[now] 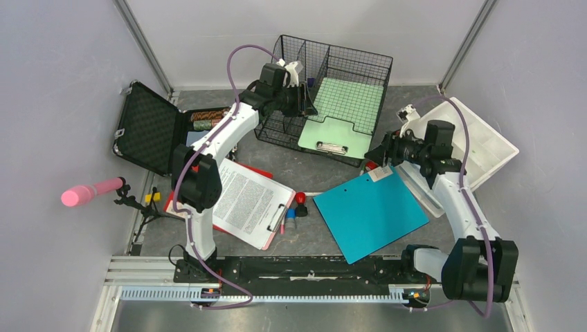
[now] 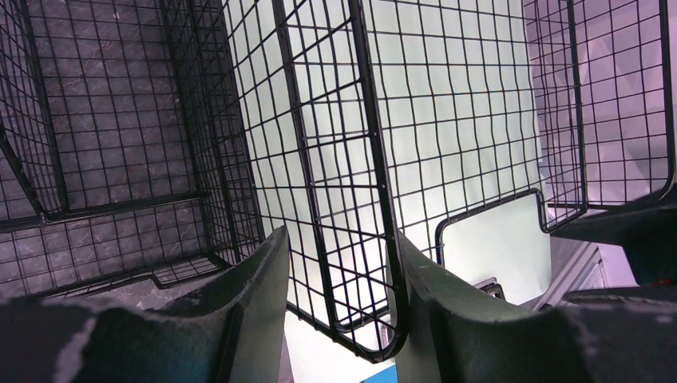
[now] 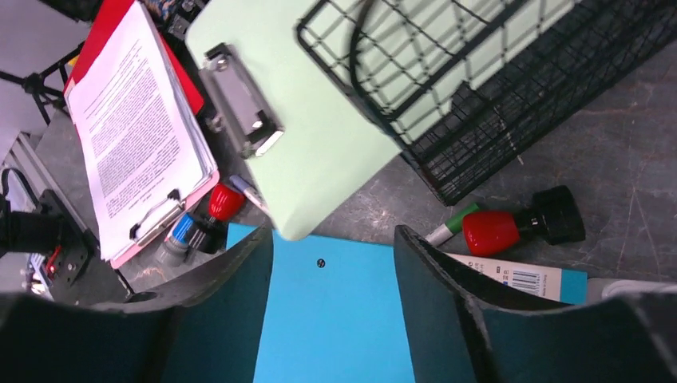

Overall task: Organize the desk
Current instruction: Place the folder in the storage box.

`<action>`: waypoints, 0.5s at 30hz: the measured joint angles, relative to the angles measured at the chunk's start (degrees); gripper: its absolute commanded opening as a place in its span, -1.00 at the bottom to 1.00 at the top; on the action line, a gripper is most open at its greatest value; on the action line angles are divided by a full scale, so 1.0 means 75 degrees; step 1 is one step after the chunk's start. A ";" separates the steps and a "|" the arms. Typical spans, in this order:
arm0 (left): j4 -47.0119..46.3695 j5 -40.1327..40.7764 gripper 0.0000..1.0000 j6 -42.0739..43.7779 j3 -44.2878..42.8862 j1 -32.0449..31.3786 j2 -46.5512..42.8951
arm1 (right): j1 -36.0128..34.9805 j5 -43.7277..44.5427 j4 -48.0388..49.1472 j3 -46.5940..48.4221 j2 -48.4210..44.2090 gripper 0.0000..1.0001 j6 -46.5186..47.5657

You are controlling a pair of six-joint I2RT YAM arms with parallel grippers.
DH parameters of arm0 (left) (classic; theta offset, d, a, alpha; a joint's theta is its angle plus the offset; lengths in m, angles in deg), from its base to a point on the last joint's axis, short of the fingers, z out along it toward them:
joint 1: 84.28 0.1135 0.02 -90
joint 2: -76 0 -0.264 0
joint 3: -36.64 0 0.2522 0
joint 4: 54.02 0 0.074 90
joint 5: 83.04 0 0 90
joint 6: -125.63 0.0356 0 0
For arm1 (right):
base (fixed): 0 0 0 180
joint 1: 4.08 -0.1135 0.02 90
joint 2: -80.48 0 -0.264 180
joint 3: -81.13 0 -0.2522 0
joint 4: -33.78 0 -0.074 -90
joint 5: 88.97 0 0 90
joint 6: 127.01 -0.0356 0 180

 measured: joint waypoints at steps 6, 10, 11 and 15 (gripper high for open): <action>0.0143 0.0003 -0.96 0.0000 -0.0122 -0.0006 0.0052 | -0.0510 0.0003 -0.0927 0.0525 -0.0437 -0.12 0.1399; 0.0198 -0.0012 -0.96 0.0000 -0.0178 -0.0003 0.0082 | -0.1661 0.0481 -0.1271 0.0720 -0.0560 -0.17 0.2116; 0.0204 -0.0020 -0.96 0.0000 -0.0184 -0.0003 0.0082 | -0.1929 0.0612 -0.1317 0.0749 -0.0554 -0.17 0.2247; 0.0219 -0.0050 -0.96 0.0000 -0.0201 0.0003 0.0096 | -0.2990 0.1233 -0.1565 0.0930 -0.0361 -0.19 0.2690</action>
